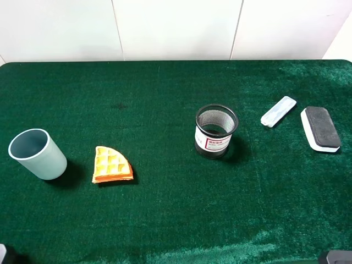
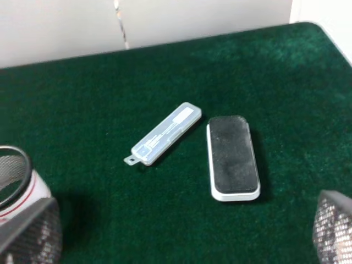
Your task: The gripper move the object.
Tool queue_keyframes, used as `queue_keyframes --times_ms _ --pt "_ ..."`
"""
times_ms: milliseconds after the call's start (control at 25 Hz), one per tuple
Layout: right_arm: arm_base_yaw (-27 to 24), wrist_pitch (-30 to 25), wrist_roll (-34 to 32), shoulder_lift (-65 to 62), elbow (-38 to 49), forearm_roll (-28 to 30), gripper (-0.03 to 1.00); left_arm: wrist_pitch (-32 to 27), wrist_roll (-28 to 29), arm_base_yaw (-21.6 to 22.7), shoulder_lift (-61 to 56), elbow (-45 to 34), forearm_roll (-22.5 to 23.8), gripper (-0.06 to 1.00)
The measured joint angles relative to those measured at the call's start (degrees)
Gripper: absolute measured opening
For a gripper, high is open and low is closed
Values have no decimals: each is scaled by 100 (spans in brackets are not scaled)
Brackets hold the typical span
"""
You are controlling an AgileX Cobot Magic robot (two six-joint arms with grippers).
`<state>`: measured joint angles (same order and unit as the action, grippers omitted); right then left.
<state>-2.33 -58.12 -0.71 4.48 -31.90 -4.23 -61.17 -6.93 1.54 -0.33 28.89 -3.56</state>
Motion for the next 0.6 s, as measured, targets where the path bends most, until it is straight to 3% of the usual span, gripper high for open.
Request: queue_keyframes --times_ms 600 --pt "0 -78 145 2942 -1472 -621 70 0 0 0 0 0 0 95"
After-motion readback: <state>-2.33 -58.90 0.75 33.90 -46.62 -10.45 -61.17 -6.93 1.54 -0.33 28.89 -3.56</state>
